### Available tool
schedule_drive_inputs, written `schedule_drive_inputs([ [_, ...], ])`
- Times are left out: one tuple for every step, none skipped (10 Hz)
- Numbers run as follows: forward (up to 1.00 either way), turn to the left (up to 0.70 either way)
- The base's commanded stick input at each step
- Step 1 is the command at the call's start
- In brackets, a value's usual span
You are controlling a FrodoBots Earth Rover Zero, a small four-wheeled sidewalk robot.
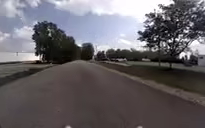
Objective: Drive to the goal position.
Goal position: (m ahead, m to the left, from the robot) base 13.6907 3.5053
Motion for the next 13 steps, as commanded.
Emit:
schedule_drive_inputs([
  [0.7, 0.0],
  [0.7, 0.0],
  [0.7, 0.0],
  [0.7, 0.0],
  [0.7, 0.0],
  [0.7, 0.0],
  [0.7, 0.0],
  [0.7, 0.0],
  [0.7, 0.0],
  [0.7, 0.0],
  [0.7, 0.0],
  [0.7, 0.0],
  [0.7, 0.0],
])
